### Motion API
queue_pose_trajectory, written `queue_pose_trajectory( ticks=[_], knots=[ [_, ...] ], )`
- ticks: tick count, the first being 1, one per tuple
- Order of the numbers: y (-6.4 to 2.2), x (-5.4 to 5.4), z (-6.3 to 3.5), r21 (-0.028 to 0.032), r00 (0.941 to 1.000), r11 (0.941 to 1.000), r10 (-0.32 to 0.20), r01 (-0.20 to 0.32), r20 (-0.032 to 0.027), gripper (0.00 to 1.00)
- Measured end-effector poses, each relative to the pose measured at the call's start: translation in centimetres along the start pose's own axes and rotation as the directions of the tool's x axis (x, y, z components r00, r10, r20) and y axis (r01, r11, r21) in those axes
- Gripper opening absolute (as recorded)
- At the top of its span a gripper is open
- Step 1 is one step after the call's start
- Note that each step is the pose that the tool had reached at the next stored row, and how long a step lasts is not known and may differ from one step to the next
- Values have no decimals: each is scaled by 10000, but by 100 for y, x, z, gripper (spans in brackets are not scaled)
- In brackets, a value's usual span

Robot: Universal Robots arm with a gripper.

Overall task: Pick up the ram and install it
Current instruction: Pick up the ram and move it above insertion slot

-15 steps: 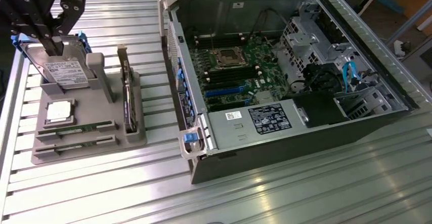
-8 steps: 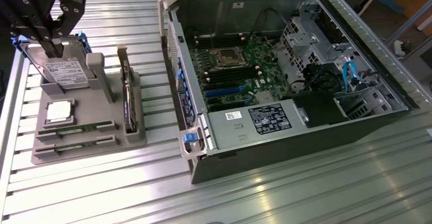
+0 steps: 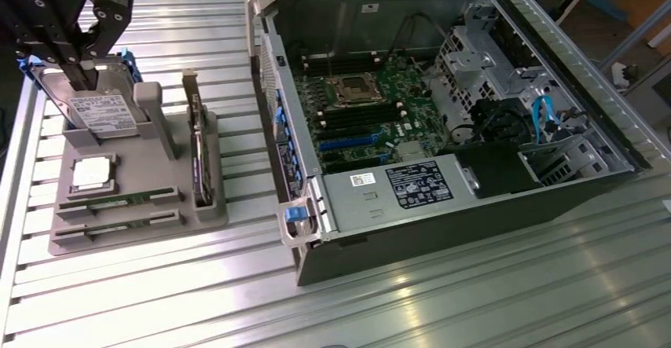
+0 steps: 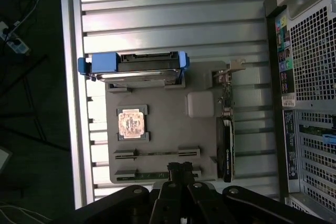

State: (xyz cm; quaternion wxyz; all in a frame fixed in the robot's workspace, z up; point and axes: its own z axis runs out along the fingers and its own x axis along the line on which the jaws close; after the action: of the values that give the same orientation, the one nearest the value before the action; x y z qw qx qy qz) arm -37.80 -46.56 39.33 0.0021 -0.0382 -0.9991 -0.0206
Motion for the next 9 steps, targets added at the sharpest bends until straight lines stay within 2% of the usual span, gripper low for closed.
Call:
queue_pose_trajectory(
  ticks=[9],
  knots=[
    [0,0,0,0,10000,10000,-2,2,1,11]
  ],
)
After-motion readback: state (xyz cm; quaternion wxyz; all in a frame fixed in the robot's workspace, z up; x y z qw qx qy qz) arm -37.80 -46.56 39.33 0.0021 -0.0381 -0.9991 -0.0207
